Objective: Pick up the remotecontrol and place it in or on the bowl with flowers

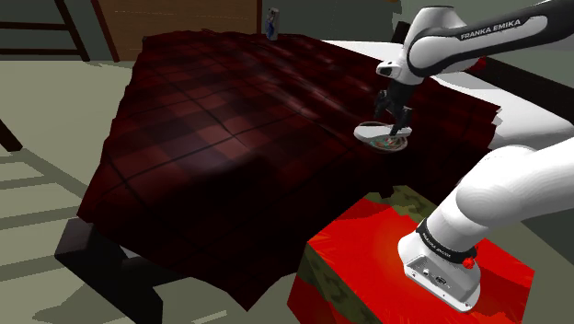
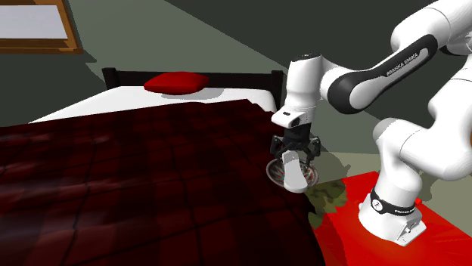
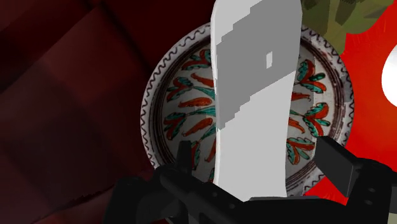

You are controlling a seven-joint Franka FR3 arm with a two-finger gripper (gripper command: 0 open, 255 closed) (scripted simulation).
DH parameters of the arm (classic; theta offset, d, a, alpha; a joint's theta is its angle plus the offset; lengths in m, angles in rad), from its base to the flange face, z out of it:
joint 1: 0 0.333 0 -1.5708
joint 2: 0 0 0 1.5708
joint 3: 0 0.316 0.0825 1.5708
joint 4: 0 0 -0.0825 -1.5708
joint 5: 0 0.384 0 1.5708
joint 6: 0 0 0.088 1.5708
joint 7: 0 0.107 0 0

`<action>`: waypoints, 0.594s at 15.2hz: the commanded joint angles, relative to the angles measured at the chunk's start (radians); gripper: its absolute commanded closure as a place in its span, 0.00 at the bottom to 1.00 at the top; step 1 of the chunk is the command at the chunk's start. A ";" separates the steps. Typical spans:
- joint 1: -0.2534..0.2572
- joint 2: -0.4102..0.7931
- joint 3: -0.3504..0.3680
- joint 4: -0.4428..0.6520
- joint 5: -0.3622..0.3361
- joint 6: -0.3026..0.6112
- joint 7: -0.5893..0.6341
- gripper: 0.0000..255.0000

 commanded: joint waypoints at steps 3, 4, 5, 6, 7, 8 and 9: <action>-0.001 -0.043 0.015 0.060 0.008 -0.104 -0.003 0.00; -0.001 -0.043 0.015 0.060 0.008 -0.104 -0.003 0.00; -0.001 -0.043 0.015 0.060 0.008 -0.104 -0.003 0.00; -0.001 -0.043 0.015 0.060 0.008 -0.104 -0.003 0.00; -0.001 -0.043 0.015 0.060 0.008 -0.104 -0.003 0.00; -0.001 -0.043 0.015 0.060 0.008 -0.104 -0.003 0.00; -0.001 -0.043 0.015 0.060 0.008 -0.104 -0.003 0.00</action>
